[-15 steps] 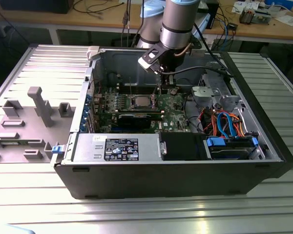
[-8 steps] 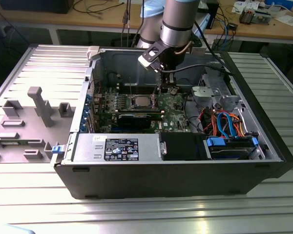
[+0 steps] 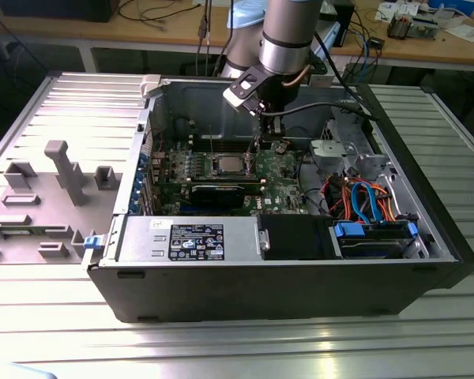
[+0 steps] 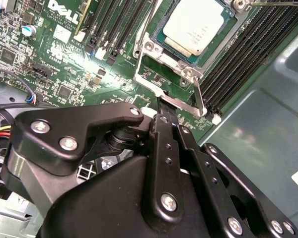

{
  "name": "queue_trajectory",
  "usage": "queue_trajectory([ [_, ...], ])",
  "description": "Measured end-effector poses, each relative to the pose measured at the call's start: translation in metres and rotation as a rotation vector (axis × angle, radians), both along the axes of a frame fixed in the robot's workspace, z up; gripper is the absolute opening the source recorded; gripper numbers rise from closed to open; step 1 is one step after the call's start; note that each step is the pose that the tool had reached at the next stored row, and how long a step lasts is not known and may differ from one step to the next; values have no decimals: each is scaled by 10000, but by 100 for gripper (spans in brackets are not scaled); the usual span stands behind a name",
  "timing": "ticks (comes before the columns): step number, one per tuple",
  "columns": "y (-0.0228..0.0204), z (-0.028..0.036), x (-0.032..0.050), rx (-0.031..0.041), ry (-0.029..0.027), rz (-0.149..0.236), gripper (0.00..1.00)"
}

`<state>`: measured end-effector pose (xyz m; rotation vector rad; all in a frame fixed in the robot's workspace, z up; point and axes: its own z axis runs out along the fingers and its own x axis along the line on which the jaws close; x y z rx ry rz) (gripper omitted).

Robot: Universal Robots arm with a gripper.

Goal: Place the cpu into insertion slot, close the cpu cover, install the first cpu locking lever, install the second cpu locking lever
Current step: 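Close the cpu cover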

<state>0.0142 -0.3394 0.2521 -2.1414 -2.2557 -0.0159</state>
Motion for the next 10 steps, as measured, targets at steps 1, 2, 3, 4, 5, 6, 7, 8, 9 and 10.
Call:
queue_trajectory([
  [1, 0, 0, -3, 1, -1, -1, 11],
  [2, 0, 0, -9, 0, -1, 0, 11],
  [3, 1, 0, -18, 1, -1, 0, 11],
  [4, 1, -1, -32, 1, -1, 0, 11],
  [5, 2, -1, -44, 1, -1, 0, 11],
  [6, 2, -1, -51, 1, -1, 0, 11],
  [7, 2, -2, -57, 1, -1, 1, 11],
  [8, 2, -2, -69, 1, -1, 0, 11],
  [9, 3, -2, -79, 1, -1, 0, 11],
  [10, 3, -3, -86, 1, -1, 0, 11],
])
